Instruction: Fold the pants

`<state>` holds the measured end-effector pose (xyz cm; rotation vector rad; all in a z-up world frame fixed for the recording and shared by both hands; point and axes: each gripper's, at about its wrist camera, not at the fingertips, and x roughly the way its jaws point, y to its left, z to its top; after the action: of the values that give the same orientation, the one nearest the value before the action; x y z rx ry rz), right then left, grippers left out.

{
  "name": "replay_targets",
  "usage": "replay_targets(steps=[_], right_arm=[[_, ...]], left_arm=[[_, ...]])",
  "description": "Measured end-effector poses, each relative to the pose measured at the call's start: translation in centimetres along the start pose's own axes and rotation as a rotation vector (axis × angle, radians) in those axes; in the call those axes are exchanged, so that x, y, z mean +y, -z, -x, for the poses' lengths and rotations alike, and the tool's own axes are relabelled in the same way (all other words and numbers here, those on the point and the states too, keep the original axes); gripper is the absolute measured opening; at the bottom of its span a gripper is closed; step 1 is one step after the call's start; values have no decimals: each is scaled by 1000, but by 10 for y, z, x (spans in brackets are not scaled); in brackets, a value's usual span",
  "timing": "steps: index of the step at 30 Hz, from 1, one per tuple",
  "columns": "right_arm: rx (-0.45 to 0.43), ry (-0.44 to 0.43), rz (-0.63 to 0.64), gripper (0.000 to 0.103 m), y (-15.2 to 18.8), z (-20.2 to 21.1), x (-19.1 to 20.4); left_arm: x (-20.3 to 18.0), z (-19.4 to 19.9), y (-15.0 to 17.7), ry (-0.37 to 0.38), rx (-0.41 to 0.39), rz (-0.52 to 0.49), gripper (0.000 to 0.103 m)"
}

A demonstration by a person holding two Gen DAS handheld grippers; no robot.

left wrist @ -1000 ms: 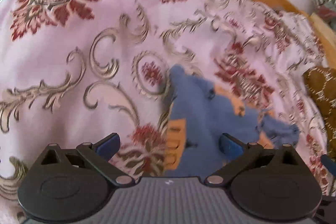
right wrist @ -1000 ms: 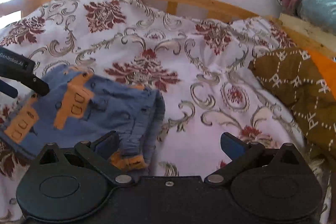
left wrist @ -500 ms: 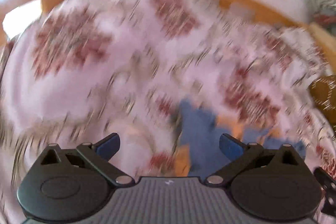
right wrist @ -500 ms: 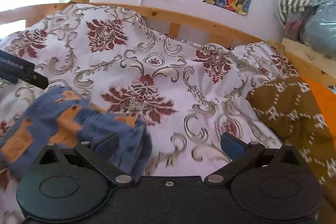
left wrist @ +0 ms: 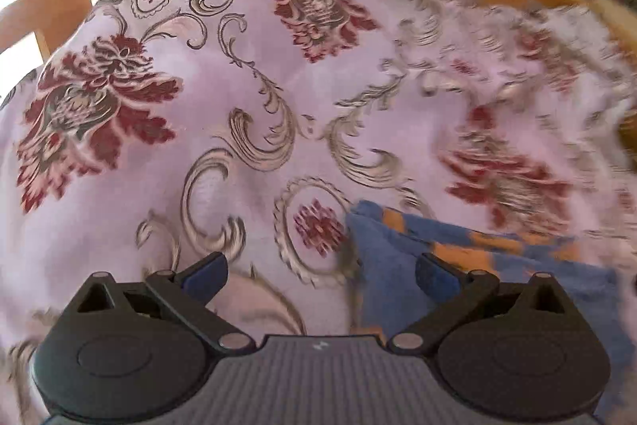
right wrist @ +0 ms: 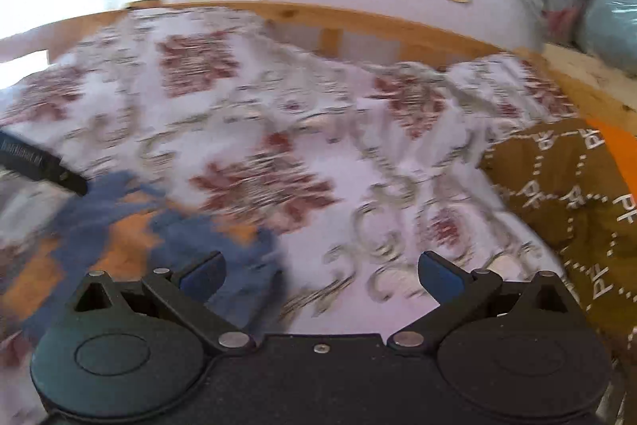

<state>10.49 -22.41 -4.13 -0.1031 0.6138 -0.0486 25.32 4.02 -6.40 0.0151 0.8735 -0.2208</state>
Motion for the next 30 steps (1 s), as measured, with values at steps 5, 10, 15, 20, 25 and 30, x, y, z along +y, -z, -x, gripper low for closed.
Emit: replay_targets(steps=[5,10,15,20,25,30], right_arm=[[70,-11,46,102,26,16,16],[208,18,42,102,43,-3,15],[177,15,-2,102,40,11,3],[124,-181,-101,102,24,18,-14],[134,-342,-132,102,9,-5,-26],[231,-550,-246,102,10,-46,-44]], left_arm=[[4,37,30,193,133,-21,103],[-15,19,43,41,321,-149,103],[-10,20,46,-22,352,-128,103],[5,46,38,83,241,-36,103],[28,45,33,232,169,133,103],[18,11,25,292,194,163,103]])
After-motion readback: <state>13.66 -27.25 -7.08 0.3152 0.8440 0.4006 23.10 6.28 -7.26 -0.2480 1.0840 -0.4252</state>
